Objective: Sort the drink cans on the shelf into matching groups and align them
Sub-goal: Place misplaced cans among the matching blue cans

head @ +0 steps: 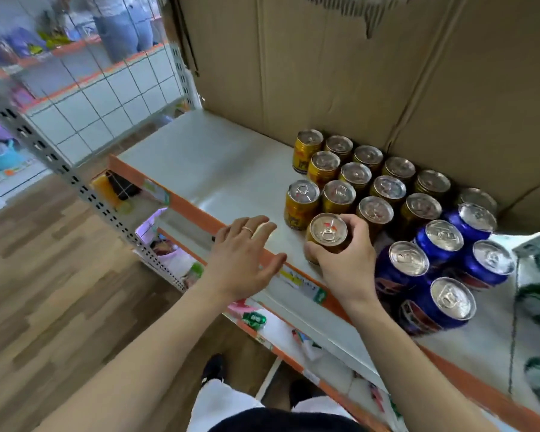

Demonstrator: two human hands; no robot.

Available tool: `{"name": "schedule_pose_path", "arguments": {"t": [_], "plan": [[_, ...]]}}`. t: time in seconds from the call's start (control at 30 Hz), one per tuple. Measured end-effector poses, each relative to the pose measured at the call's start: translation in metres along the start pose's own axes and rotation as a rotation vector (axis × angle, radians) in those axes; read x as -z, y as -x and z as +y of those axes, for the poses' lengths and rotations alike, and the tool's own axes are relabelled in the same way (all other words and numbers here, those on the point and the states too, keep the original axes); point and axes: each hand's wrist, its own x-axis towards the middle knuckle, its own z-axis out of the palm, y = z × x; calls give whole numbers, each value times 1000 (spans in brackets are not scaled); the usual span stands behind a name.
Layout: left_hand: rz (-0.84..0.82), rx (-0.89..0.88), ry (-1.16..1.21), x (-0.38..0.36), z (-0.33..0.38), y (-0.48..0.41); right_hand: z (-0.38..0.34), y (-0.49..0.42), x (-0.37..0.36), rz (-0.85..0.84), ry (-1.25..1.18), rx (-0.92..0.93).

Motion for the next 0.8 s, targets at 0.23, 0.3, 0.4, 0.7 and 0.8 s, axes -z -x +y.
{"name": "schedule_pose_path", "arguments": {"t": [0.23,0.3,0.4,0.7,0.8], "plan": [[-51,-221,25,-1,-52,-39,6,2,-25,195,43,-74],[-45,-286,48,1,-63,-51,6,4,-29,192,71,-87],[-55,-366,90,2,-73,-64,5,6,-34,185,117,-99],[-54,-551,125,16,-83,-84,-23,49,-34,315,469,11],[-38,-595,147,27,-74,-89,-31,64,-22,364,537,73]]}}
